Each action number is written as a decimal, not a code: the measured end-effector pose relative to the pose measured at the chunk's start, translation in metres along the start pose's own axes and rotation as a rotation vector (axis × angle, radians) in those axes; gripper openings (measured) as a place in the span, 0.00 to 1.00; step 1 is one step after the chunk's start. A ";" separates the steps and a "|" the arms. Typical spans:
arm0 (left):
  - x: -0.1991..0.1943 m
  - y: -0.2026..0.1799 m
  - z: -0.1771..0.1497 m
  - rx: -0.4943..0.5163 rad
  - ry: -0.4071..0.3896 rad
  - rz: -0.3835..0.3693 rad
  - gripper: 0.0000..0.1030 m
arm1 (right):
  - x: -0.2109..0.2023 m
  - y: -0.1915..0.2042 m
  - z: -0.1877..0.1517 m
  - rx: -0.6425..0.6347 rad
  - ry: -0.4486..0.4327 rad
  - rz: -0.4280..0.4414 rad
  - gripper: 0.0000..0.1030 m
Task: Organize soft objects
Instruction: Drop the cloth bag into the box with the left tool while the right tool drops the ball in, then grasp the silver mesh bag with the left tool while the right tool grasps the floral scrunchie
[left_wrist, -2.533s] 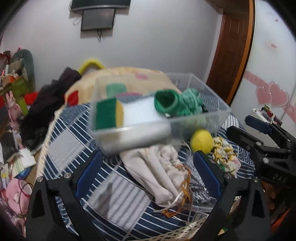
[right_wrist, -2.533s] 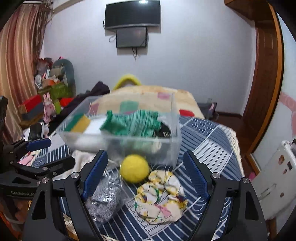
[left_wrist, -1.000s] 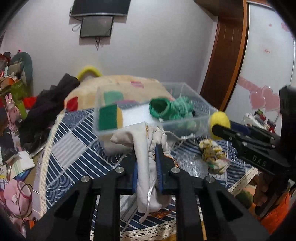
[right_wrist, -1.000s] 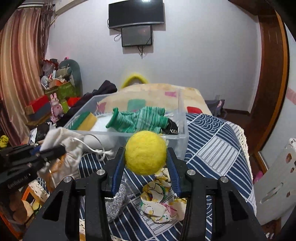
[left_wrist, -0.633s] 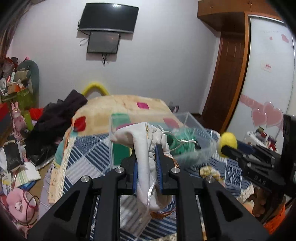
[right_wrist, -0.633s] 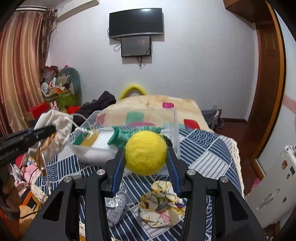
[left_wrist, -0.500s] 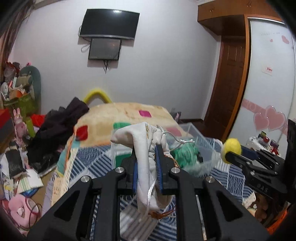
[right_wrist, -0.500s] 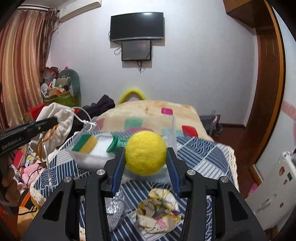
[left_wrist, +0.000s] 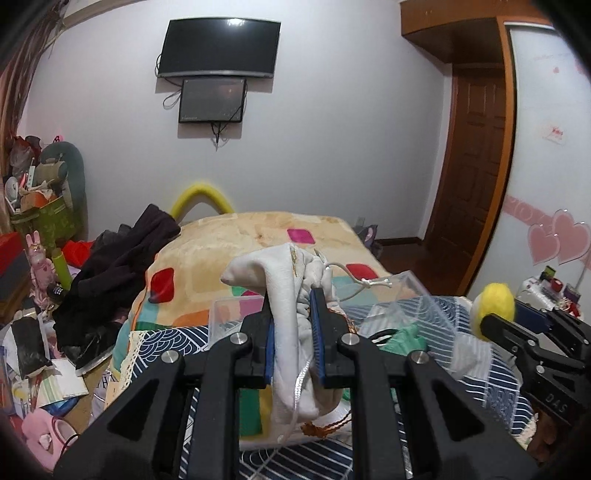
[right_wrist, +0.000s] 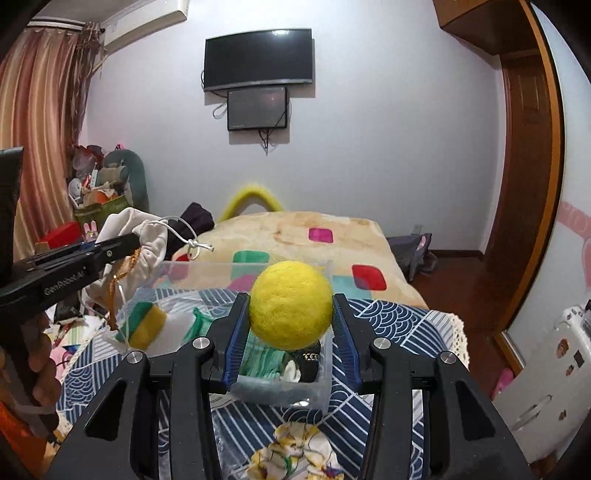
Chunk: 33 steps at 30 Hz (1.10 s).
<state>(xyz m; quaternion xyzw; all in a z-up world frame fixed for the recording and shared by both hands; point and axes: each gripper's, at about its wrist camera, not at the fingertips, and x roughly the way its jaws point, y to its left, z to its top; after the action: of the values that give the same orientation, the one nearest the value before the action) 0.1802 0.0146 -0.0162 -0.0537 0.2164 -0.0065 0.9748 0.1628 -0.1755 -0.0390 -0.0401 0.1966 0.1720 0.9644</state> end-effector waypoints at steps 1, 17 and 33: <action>0.005 0.000 -0.001 0.001 0.007 0.006 0.16 | 0.006 0.000 -0.002 0.001 0.014 -0.001 0.39; 0.079 -0.001 -0.036 0.016 0.182 0.028 0.21 | 0.040 0.016 -0.024 -0.045 0.150 0.001 0.42; 0.021 -0.009 -0.025 0.034 0.107 -0.002 0.78 | 0.008 0.007 -0.015 -0.023 0.101 -0.005 0.66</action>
<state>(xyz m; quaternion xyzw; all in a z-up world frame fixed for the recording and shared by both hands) 0.1887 0.0019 -0.0469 -0.0367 0.2680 -0.0140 0.9626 0.1620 -0.1684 -0.0558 -0.0601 0.2429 0.1694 0.9532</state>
